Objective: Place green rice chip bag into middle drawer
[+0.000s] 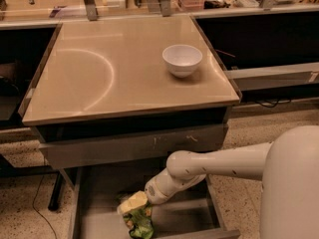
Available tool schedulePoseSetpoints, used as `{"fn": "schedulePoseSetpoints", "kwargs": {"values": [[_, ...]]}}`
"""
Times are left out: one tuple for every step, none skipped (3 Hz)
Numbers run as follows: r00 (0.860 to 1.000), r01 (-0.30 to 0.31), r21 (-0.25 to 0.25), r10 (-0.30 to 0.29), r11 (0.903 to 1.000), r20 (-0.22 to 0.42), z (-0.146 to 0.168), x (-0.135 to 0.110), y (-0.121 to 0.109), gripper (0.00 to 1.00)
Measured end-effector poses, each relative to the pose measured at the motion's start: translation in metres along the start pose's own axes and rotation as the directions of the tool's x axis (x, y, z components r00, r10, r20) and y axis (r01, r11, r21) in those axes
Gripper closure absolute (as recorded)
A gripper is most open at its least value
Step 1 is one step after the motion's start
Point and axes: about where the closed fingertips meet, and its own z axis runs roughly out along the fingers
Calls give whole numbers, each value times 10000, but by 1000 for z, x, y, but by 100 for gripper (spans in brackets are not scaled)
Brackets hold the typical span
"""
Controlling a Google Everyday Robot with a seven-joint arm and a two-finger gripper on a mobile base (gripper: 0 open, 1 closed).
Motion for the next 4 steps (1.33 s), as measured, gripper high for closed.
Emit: {"fn": "schedulePoseSetpoints", "kwargs": {"values": [[10000,0,0,0,10000,0,0,0,0,0],[10000,60,150,-61,9999,71,-6,2,7,0],[9997,38,1077,-64,9942,240,-15,2,24,0],[9941,-578,2389,339,9693,1028,-34,-3,36,0]]}}
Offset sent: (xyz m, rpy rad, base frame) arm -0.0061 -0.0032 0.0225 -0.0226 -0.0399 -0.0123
